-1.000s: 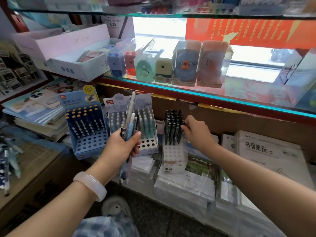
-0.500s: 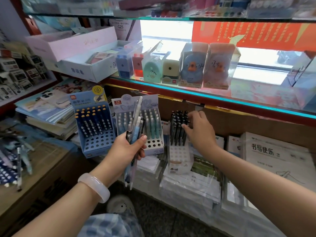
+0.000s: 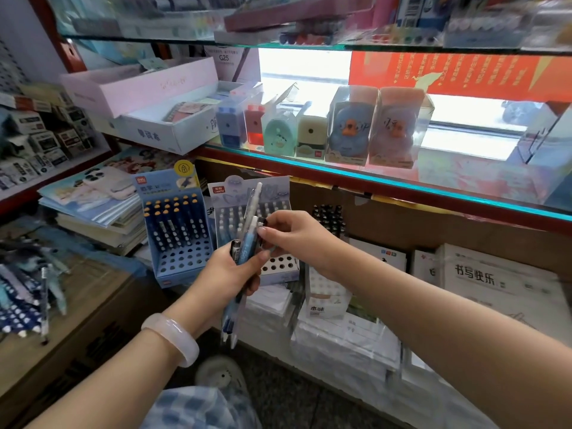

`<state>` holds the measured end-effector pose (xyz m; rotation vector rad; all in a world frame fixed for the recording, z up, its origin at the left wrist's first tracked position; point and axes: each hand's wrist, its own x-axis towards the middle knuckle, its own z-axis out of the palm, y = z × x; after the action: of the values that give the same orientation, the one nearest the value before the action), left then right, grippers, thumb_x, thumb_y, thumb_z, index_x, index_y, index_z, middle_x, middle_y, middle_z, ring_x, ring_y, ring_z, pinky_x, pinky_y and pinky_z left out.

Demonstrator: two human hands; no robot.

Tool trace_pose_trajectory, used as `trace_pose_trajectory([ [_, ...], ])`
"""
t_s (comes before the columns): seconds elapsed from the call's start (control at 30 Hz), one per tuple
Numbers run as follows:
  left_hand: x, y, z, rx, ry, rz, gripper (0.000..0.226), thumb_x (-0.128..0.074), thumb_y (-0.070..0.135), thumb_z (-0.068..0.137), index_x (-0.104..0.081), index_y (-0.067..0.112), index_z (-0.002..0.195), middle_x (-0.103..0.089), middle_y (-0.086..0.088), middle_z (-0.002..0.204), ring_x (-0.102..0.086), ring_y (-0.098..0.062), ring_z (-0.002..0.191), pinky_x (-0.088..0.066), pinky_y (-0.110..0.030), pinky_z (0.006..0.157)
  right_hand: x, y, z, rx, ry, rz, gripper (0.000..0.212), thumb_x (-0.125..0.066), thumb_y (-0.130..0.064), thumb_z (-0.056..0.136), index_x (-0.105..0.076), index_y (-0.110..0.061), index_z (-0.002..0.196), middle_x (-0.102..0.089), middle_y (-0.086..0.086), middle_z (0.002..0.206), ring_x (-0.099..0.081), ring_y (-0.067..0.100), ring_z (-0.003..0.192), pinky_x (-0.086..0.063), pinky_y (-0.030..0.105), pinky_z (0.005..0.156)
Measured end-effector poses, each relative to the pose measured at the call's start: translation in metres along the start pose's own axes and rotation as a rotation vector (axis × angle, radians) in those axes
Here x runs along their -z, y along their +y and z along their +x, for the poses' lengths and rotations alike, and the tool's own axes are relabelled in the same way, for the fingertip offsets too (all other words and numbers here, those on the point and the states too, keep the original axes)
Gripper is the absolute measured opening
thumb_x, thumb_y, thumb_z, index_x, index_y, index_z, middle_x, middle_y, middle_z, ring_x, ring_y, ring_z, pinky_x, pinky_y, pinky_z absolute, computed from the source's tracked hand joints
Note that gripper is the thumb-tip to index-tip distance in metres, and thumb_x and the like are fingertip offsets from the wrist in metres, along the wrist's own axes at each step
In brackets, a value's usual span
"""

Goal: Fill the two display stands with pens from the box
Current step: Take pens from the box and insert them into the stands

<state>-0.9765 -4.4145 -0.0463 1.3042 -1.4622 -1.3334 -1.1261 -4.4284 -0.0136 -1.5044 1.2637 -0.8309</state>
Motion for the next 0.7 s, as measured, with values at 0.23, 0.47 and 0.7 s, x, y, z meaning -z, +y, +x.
trace_pose_trajectory([
  [0.23, 0.004, -0.001, -0.001, 0.015, 0.048, -0.12, 0.024, -0.056, 0.025, 0.089, -0.05, 0.007, 0.074, -0.05, 0.001, 0.051, -0.051, -0.011, 0.043, -0.043, -0.02, 0.042, 0.033, -0.004, -0.002, -0.066, 0.167, 0.35, 0.013, -0.049, -0.014, 0.095, -0.056, -0.006, 0.103, -0.065, 0.007, 0.092, -0.064, 0.012, 0.079, -0.057, 0.022, 0.073],
  [0.47, 0.008, -0.005, 0.002, 0.036, 0.082, -0.062, 0.02, -0.052, 0.013, 0.093, -0.054, 0.004, 0.075, -0.055, 0.0, 0.053, -0.052, -0.009, 0.043, -0.043, -0.02, 0.042, 0.099, 0.011, -0.005, 0.094, 0.495, -0.158, 0.005, -0.051, -0.013, 0.095, -0.052, -0.01, 0.099, -0.065, 0.009, 0.089, -0.066, 0.016, 0.076, -0.057, 0.023, 0.067],
  [0.7, -0.005, 0.0, 0.002, 0.018, 0.088, -0.038, 0.026, -0.052, 0.013, 0.093, -0.055, 0.005, 0.069, -0.057, 0.001, 0.051, -0.053, -0.009, 0.043, -0.043, -0.02, 0.042, 0.076, 0.044, -0.013, 0.083, 0.42, -0.593, 0.008, -0.05, -0.02, 0.096, -0.051, -0.012, 0.097, -0.065, 0.004, 0.083, -0.066, 0.018, 0.076, -0.057, 0.037, 0.071],
])
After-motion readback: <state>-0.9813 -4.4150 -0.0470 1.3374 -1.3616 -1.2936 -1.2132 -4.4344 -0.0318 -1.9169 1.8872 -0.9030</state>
